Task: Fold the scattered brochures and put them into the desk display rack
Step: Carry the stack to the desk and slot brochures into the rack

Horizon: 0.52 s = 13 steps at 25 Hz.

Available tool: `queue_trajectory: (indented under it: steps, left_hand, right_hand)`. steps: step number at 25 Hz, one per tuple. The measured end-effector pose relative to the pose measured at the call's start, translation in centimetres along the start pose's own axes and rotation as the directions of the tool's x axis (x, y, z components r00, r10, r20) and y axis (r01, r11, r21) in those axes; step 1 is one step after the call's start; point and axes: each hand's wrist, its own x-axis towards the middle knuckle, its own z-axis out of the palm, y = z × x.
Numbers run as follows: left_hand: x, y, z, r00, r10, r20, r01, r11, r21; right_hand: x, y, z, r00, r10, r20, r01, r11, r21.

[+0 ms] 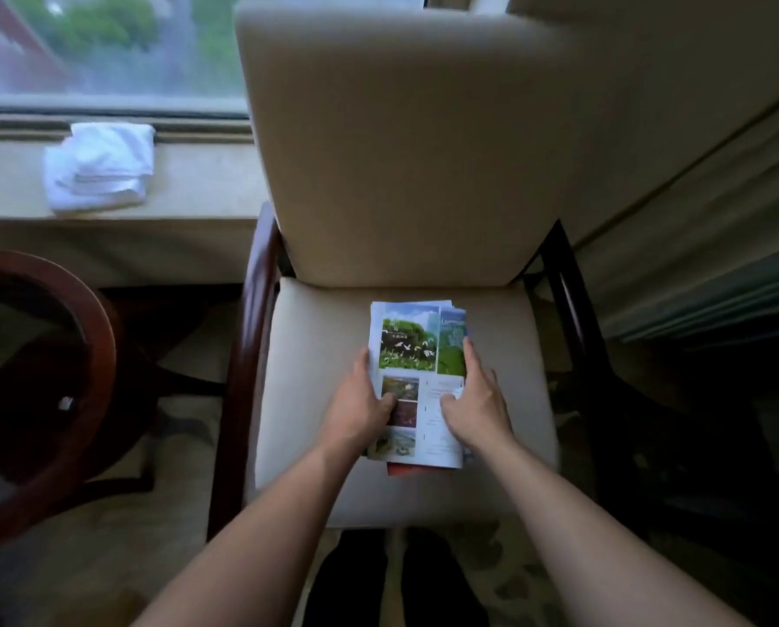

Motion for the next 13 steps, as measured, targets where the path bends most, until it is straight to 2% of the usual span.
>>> queue_trajectory:
  steps: [9,13]
  left_hand:
    - [6.0,-6.0,11.3,0.978,-0.207,-0.024,0.205,0.976,-0.073]
    - [6.6,-7.4,14.7,0.963,-0.226,-0.144,0.225,0.974,-0.026]
  right_hand:
    - [8.0,7.8,7.2,0.998,-0.005,0.065,0.009,0.998,-0.065]
    - [9.3,9.5,9.3,0.998,-0.024,0.054,0.030,0.993,-0.112]
